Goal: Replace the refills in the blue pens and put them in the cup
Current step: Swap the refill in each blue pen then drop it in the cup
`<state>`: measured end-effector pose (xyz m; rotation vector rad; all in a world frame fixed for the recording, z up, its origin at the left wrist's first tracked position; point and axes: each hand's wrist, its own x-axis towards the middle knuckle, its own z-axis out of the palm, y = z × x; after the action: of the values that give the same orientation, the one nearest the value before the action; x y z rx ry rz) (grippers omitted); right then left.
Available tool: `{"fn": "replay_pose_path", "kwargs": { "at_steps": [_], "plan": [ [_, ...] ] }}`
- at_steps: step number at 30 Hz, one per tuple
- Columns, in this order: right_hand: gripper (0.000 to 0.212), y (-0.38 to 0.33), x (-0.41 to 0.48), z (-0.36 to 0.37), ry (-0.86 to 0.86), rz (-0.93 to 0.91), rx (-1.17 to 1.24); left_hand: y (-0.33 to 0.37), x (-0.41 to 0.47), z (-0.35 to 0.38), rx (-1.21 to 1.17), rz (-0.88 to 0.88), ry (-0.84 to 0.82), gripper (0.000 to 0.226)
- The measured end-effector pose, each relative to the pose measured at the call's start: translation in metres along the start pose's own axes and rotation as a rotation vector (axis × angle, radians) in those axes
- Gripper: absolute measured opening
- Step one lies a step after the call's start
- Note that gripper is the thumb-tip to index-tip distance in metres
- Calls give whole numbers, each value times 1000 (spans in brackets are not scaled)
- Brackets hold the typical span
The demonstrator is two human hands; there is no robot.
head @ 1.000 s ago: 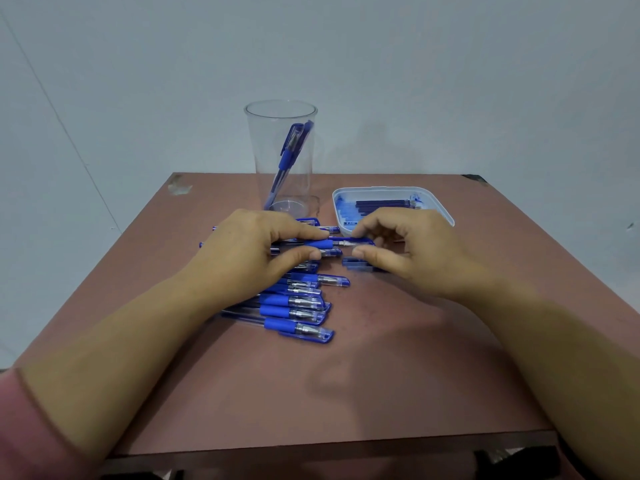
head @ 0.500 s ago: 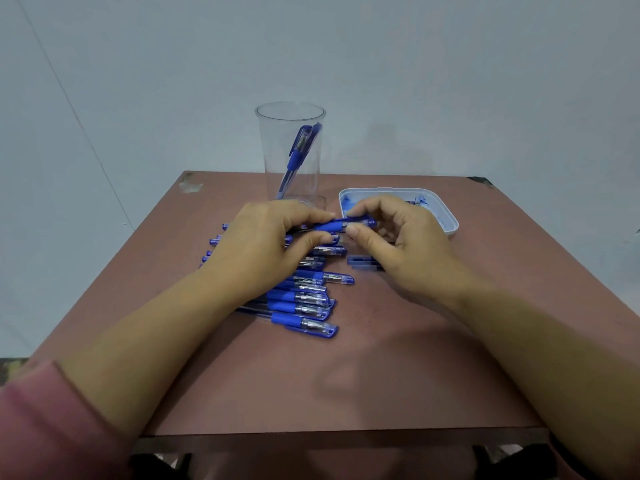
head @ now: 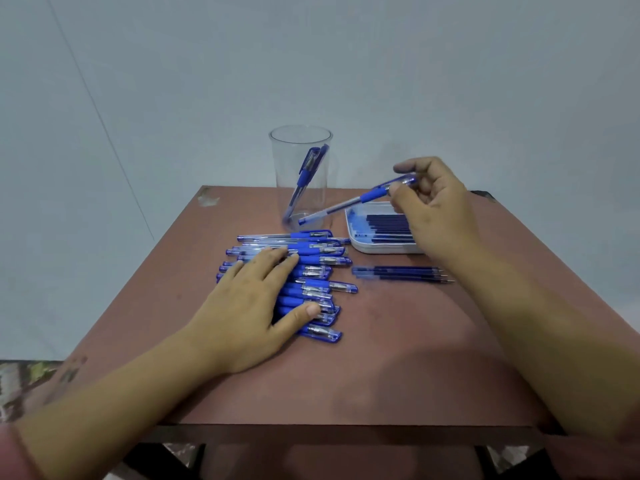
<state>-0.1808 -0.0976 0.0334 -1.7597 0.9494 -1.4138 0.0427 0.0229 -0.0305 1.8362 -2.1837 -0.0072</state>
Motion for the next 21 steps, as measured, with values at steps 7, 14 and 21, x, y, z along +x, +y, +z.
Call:
{"fn": "replay_pose_path", "kwargs": {
  "at_steps": [7,14,21],
  "plan": [
    [26,-30,44,24,158,-112,108,1,0,3,0,-47,-26,94],
    [22,-29,77,54,216,-274,-42,1,0,2,-31,-61,-17,95],
    [16,-1,76,71,-50,-358,-436,0,0,3,-40,-56,-6,94]
  ]
}}
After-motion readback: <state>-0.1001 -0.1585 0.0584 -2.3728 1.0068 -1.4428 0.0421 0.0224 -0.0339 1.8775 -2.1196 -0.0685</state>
